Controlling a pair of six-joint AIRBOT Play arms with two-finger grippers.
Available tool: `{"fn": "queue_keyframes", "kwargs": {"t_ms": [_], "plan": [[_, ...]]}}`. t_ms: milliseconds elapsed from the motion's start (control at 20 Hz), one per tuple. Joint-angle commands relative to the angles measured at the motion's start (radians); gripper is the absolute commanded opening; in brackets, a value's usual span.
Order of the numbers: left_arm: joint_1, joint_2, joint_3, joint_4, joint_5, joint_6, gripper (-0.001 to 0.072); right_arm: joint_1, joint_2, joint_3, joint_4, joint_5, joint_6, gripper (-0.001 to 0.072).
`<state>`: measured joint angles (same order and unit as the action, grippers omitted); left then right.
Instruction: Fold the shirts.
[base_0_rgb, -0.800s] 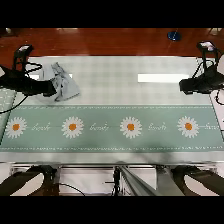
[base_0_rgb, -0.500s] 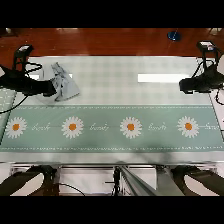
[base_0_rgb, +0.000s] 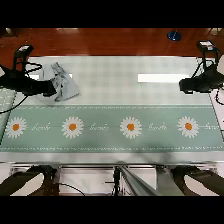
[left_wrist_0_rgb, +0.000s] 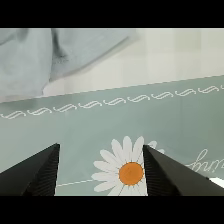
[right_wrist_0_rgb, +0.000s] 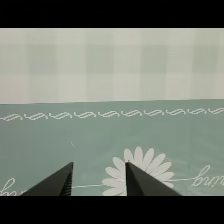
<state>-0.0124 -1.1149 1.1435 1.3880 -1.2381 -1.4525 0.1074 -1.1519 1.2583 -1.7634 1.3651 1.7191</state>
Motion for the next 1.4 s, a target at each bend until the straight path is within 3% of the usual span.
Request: {"fn": "queue_keyframes", "kwargs": {"t_ms": [0,300,1150,1350], "plan": [[0.000,0.000,0.001,0.000,0.000,0.000,0.0617,0.001,0.000,0.000,0.001,0.001,-0.016,0.0379],[0.000,0.000,0.001,0.000,0.107,0.000,0.0617,0.000,0.000,0.000,0.001,0.034,-0.062,0.0379],[0.000,0.000,0.001,-0.082,0.149,0.000,0.0617,0.000,0.000,0.000,0.001,0.019,-0.064,0.0379],[0.000,-0.006,0.002,-0.091,0.298,0.000,0.0617,0.000,0.000,0.000,0.000,0.018,-0.064,0.0379]]}}
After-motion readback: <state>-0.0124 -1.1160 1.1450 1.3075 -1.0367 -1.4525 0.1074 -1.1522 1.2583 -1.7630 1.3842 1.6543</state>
